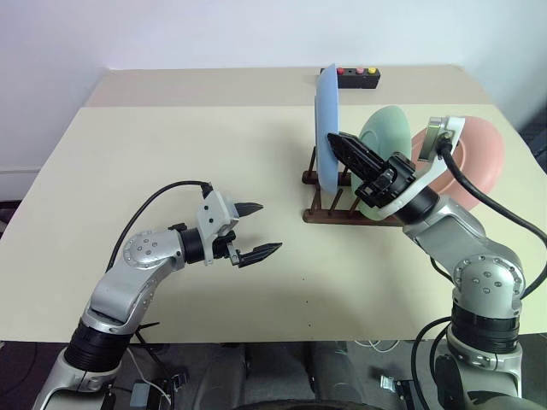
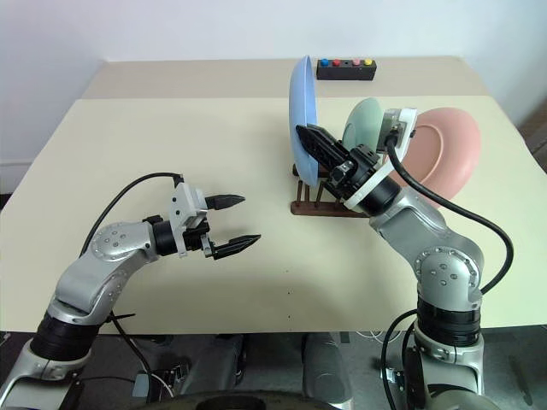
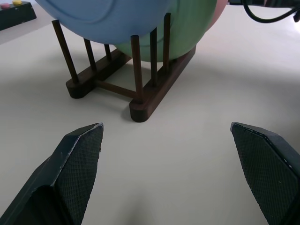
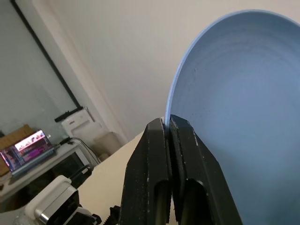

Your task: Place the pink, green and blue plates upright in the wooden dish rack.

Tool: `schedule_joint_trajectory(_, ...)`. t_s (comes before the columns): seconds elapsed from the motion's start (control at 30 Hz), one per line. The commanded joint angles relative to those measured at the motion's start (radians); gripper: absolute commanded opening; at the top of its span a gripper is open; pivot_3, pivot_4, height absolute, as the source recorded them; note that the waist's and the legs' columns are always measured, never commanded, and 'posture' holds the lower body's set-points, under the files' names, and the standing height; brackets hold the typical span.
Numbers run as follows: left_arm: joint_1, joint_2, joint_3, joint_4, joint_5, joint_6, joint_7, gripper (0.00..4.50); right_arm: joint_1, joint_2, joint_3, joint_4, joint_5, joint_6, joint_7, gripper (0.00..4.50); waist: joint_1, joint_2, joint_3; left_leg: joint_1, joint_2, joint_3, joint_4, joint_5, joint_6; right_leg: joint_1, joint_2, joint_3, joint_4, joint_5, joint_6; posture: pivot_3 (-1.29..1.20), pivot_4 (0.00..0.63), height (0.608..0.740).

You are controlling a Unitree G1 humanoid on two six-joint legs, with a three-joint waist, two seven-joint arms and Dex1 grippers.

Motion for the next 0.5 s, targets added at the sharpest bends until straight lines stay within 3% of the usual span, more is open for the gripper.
schedule_joint_trajectory(0.03,-0.014,-0.003,0.022,-0.035,0.001,-0.022,0.006,4.46,0.012,0.010,-0.025,-0.011,0.039,-0.009,-0.019,0.00,0.000,0.000,0.000,0.000,0.000,0.000,0.000,0.000,0.000,0.000,0.000,0.000,0.000,0.000,0.000,0.00,0.150,0.740)
schedule_joint_trajectory(0.37,-0.014,-0.002,0.014,-0.034,0.007,-0.031,0.014,4.46,0.047,0.007,-0.030,0.002,0.065,-0.014,-0.034,0.00,0.000,0.000,0.000,0.000,0.000,0.000,0.000,0.000,0.000,0.000,0.000,0.000,0.000,0.000,0.000,0.00,0.150,0.740)
schedule_joint_trajectory(0.4,-0.013,-0.002,0.013,-0.033,0.007,-0.032,0.014,4.50,0.050,0.006,-0.030,0.001,0.068,-0.013,-0.033,0.59,0.000,0.000,0.000,0.000,0.000,0.000,0.000,0.000,0.000,0.000,0.000,0.000,0.000,0.000,0.000,0.00,0.150,0.740)
schedule_joint_trajectory(0.5,-0.012,-0.002,0.011,-0.033,0.008,-0.034,0.015,4.50,0.059,0.004,-0.032,-0.003,0.076,-0.010,-0.033,1.76,0.000,0.000,0.000,0.000,0.000,0.000,0.000,0.000,0.000,0.000,0.000,0.000,0.000,0.000,0.000,0.00,0.150,0.740)
